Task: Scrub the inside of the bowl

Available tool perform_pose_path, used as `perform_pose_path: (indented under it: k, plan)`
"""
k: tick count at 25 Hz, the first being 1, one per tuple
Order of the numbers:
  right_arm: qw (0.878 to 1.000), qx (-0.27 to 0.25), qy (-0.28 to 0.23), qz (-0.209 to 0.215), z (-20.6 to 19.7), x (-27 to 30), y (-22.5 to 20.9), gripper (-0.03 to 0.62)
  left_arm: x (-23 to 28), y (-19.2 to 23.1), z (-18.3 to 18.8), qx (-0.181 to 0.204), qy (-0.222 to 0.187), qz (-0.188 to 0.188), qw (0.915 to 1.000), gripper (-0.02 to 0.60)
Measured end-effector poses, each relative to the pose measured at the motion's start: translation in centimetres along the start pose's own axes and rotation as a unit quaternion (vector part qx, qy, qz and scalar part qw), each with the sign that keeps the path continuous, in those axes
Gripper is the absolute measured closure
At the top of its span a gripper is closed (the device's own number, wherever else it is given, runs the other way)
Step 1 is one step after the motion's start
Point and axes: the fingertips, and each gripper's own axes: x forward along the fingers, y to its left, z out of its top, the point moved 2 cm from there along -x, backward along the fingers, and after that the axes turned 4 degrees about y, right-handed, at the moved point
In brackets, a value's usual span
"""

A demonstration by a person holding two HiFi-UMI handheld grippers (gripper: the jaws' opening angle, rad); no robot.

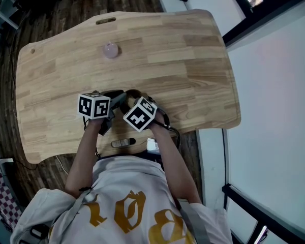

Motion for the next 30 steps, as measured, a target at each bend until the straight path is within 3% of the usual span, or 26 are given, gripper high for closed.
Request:
perform_pose_path:
  k: [8, 14, 20, 30]
  plan:
    - [0.999, -0.013, 0.034, 0.04, -1.0, 0.4, 1.2, 0.401, -0.1, 0.4, -0.2, -0.01, 0.001, -0.002, 1.0, 0.52]
    - [1.0, 0.011, 0.019, -0.003, -1.1, 0.0, -0.9, 0.401, 0.0, 0.5, 0.1, -0.014, -0.008, -0.004, 0.9999, 0.52]
    - [0.999, 0.03, -0.017, -0.035, -0.7, 0.0, -1.7, 0.401, -0.1, 1.8, 0.7, -0.028, -0.048, 0.023, 0.9982, 0.525]
    - [0.994, 0.055, -0.069, -0.064, -0.5, -0.5, -2.6, 0.401, 0.1, 5.1, -0.4, -0.062, -0.056, 0.075, 0.9936, 0.525]
